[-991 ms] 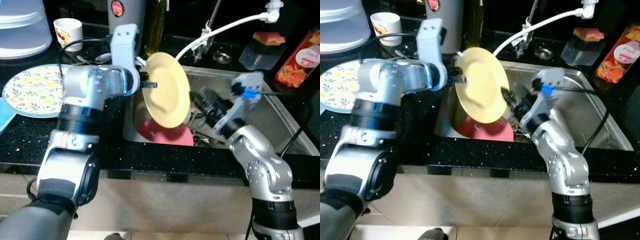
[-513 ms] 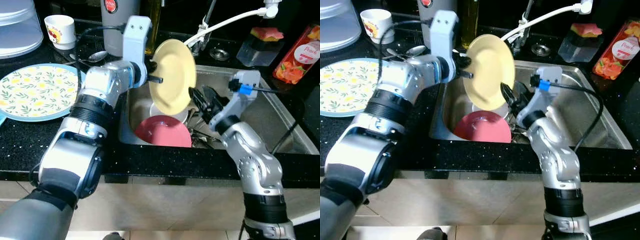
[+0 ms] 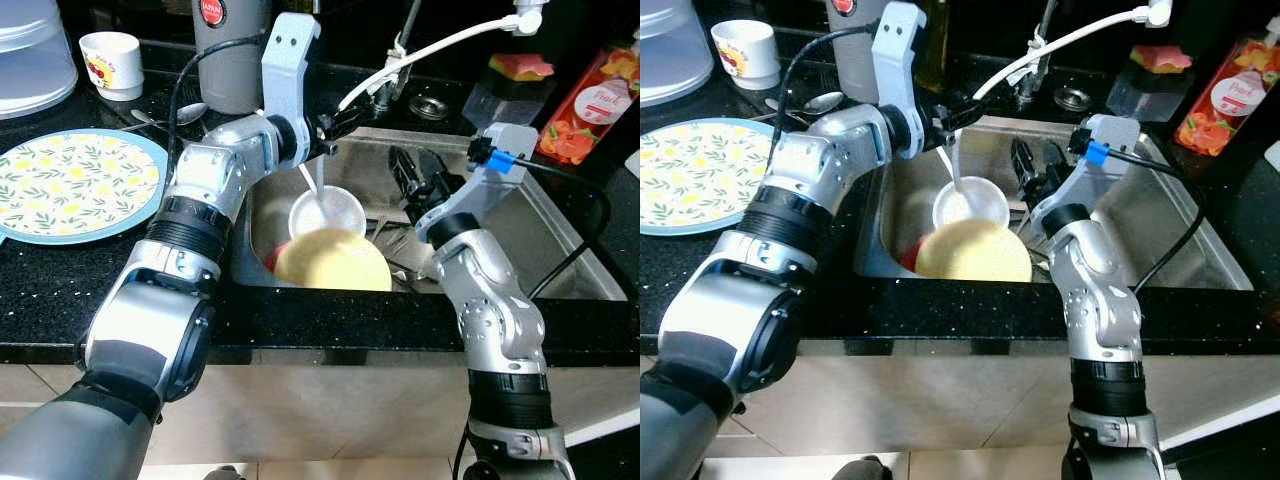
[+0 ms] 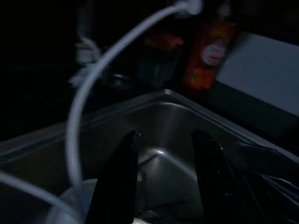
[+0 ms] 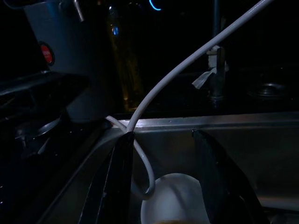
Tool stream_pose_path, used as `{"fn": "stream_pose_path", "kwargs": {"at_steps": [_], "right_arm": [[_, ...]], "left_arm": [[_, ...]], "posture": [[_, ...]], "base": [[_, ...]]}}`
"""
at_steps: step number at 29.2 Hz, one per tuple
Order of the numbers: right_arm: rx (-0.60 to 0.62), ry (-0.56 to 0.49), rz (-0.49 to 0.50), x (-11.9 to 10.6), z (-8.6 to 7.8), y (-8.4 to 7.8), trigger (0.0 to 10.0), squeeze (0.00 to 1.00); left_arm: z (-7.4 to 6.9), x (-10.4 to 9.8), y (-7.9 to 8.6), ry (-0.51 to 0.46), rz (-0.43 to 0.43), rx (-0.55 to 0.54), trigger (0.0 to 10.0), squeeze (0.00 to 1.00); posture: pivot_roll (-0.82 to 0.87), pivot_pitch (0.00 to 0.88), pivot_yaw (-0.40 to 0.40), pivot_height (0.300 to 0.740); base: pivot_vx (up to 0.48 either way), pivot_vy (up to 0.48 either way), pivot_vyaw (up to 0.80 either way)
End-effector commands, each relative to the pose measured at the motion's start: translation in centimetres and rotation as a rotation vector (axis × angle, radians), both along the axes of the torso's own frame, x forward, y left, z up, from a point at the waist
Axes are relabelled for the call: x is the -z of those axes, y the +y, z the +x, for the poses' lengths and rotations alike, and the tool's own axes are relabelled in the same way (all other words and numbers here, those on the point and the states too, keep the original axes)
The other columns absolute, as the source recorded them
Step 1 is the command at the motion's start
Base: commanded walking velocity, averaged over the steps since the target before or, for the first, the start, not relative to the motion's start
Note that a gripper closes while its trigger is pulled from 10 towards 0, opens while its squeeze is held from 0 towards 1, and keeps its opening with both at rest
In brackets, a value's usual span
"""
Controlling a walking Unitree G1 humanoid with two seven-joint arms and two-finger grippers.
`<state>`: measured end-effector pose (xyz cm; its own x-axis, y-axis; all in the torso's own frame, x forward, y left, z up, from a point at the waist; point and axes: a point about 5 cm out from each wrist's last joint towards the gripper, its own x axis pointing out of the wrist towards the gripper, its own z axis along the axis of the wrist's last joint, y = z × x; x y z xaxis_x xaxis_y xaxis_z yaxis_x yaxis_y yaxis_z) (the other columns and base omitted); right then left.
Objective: Kitchen organization
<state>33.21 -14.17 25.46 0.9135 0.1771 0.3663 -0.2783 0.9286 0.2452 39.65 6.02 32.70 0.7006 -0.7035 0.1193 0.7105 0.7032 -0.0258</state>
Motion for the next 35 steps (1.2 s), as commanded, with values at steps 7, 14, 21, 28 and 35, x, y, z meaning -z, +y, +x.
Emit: {"fn": "stream_pose_path", "kwargs": {"at_steps": [7,14,21,28,35], "right_arm": [[0.022,0.002,0.011,0.2,-0.1,-0.6,10.0,0.0],[0.011,-0.001,0.007,0.2,0.0,-0.5,10.0,0.0],[-0.01,0.002,0.005,0.3,0.1,0.0,10.0,0.0],[-0.013,0.002,0.007,0.3,0.2,0.0,10.0,0.0],[-0.02,0.004,0.009,0.5,0.2,0.1,10.0,0.0]], "left_arm": [[0.5,-1.0,4.1,0.096,0.201,-0.52,10.0,0.0],[-0.6,-1.8,9.3,0.101,0.064,-0.854,10.0,0.0],[-1.0,-1.7,14.9,0.238,-0.099,-1.165,10.0,0.0],[-2.1,0.1,19.1,0.398,-0.261,-1.376,10.0,0.0],[-4.1,0.1,23.7,0.451,-0.484,-1.651,10.0,0.0]], "posture": [[0.29,0.076,-0.094,0.74],[0.3,0.083,-0.106,0.74],[0.3,0.078,-0.108,0.74],[0.3,0.072,-0.105,0.74],[0.31,0.07,-0.105,0.74]], "base": [[0.0,0.0,0.0],[0.0,0.0,0.0],[0.0,0.0,0.0],[0.0,0.0,0.0],[0.0,0.0,0.0]]}}
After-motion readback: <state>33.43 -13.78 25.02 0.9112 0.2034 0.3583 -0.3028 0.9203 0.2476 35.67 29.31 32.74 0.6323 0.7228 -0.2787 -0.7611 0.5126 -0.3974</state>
